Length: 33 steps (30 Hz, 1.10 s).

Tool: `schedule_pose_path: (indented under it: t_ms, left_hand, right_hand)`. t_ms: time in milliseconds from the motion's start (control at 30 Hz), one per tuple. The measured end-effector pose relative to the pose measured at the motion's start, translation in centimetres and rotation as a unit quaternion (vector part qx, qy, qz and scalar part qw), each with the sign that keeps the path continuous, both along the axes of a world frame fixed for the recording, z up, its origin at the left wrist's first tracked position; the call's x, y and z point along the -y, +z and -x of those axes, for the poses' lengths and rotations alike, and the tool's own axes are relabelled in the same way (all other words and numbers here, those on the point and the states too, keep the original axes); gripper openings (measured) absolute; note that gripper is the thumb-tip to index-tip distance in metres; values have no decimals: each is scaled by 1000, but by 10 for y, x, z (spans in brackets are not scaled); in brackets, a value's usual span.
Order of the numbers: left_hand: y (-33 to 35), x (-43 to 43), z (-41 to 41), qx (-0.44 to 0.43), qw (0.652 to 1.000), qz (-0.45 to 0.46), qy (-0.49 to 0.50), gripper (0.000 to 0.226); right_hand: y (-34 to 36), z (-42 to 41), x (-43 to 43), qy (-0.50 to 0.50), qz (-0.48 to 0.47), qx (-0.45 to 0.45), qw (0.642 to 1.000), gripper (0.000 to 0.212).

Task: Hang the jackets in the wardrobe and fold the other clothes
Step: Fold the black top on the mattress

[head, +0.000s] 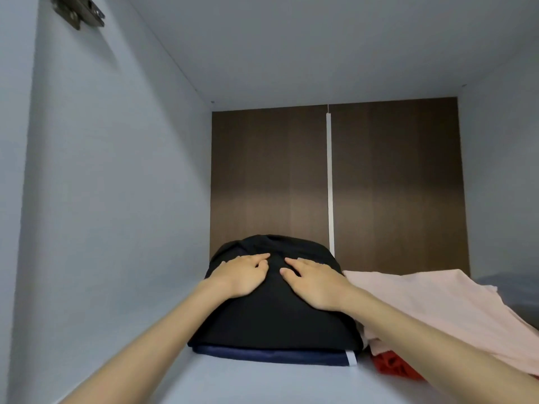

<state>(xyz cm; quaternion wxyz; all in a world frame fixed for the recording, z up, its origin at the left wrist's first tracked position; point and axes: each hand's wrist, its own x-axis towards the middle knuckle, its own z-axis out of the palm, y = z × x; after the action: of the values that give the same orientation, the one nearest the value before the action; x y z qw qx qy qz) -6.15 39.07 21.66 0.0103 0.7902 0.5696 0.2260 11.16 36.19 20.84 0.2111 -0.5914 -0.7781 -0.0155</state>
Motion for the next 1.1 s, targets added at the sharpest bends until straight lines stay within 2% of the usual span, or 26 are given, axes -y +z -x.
schedule_pose_path:
  t_ms: [267, 400, 467, 600, 900, 1100]
  left_hand:
    - [0, 32, 5, 34, 999, -40, 14, 45]
    - [-3, 68, 13, 56, 994, -98, 14, 41]
    - [-7, 91, 16, 96, 986, -138, 4, 37]
    - [-26, 139, 16, 167, 966, -194, -31, 36]
    - [-64, 243, -8, 198, 947, -222, -125, 41]
    - [-84, 314, -30, 191, 950, -189, -159, 42]
  right_hand:
    - [-3, -5, 37, -28, -82, -56, 995, 45]
    - [-1, -16, 72, -25, -122, -107, 986, 34]
    - [-3, -23, 94, -19, -163, -134, 977, 32]
    - [-18, -36, 147, -32, -244, -123, 961, 31]
    - [-57, -60, 262, -48, -238, -167, 956, 31]
    - [-81, -69, 337, -52, -213, -179, 959, 29]
